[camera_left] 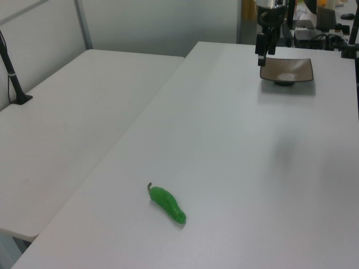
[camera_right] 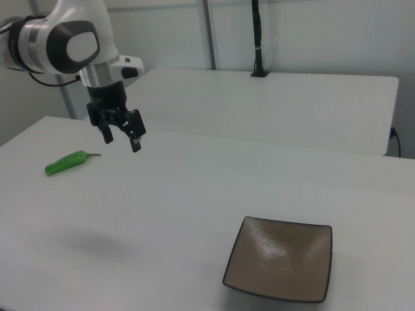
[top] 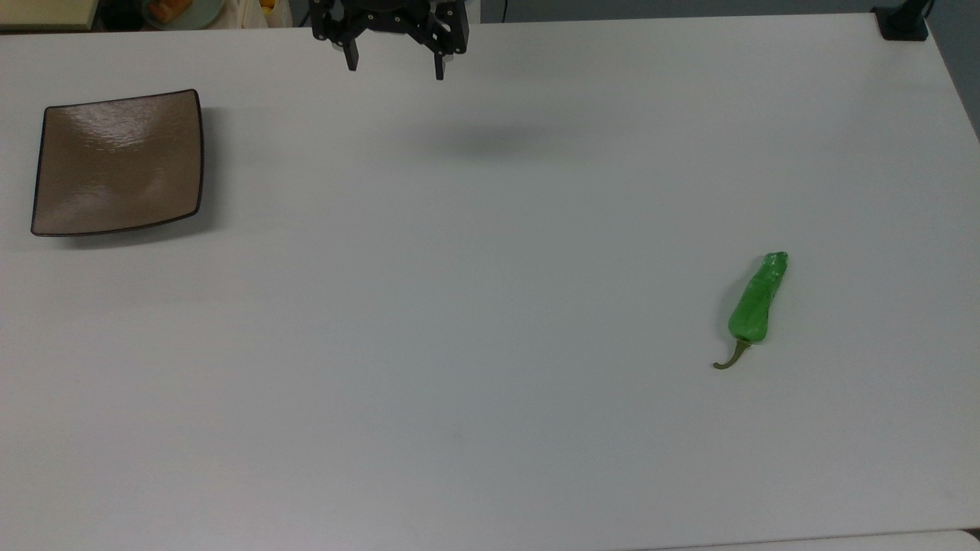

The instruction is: Chili peppers are placed on a ceramic plate

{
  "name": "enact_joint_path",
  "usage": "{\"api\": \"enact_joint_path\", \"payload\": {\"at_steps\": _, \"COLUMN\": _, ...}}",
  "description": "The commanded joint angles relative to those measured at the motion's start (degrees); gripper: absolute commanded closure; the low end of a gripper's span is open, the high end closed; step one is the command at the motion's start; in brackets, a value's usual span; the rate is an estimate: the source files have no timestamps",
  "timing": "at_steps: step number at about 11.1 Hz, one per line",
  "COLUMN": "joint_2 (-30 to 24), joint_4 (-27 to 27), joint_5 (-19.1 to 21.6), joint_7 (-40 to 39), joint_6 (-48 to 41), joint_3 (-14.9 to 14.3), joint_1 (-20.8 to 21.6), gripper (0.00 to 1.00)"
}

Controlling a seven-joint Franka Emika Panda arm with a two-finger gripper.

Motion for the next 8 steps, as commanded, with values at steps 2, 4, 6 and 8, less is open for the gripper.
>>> {"api": "enact_joint_path", "payload": {"at_steps": 2, "joint_2": -0.77, "joint_4": -0.73, "joint_5": -0.73, "joint_7": -0.98, "joint_6": 0.24, "joint_3": 0.25, "joint_1": 0.07, "gripper": 0.0}}
{"api": "enact_joint_path", "payload": {"at_steps": 4, "joint_2": -0.86, "joint_4": -1.08, "joint_5": -0.73, "joint_7": -0.55, "joint_6": 0.33, "joint_3": 0.51, "joint_1": 0.07, "gripper": 0.0}}
{"api": "enact_joint_path", "payload": {"at_steps": 6, "joint_2": -0.68, "joint_4": -1.96, "joint_5": -0.73, "joint_7": -0.1, "joint_6": 0.59, "joint_3": 1.74, "joint_1": 0.07, "gripper": 0.0}}
{"api": "enact_joint_path", "payload": {"at_steps": 8, "joint_2": -0.6, "joint_4": -2.05, "joint_5": -0.64, "joint_7": 0.25, "joint_6": 1.03, "joint_3": 2.18, "joint_1": 0.07, "gripper": 0.0}}
